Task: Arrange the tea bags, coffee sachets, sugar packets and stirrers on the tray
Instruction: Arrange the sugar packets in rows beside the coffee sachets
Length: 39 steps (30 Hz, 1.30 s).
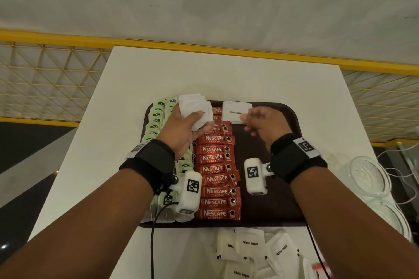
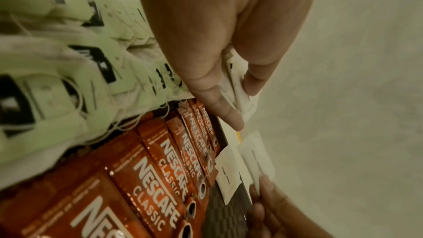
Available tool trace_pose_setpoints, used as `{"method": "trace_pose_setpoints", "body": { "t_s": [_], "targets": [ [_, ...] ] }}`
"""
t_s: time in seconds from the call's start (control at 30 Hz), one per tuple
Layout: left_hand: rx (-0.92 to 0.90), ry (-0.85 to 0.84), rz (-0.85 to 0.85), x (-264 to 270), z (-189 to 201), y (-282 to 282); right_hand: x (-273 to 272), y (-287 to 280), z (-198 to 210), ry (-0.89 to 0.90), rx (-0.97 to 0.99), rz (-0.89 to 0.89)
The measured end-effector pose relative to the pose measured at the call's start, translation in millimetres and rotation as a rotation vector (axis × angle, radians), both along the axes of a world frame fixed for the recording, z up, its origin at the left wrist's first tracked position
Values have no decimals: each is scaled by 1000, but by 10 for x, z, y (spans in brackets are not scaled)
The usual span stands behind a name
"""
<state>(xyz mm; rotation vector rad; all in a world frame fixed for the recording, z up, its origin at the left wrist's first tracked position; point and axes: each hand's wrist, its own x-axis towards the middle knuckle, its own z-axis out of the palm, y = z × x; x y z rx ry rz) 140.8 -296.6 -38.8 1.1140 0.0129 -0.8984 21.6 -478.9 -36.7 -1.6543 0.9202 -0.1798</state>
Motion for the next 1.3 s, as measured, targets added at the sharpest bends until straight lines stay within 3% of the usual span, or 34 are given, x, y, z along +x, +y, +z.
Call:
{"method": "trace_pose_setpoints", "body": {
  "t_s": [0.43,0.57,0.7,0.87,1.07,1.3],
  "targets": [
    [-18,108,-4,-42,5,35,25,-221,-268,270,-233,-29],
    [23,68,-35,-61,6,13,46,-229,-295,380,-330,-20],
    [38,14,-71,-95,-2,-10,66,-96,-95,261,-451,15],
    [27,-64,-125,-160,14,-63,170,209,239,82,-190,311],
    [44,6,-107,-157,55,-37,12,61,126,5,15,85],
    [25,83,-80,-88,50,88,-222,-161,-119,161,-18,2]
  ]
}}
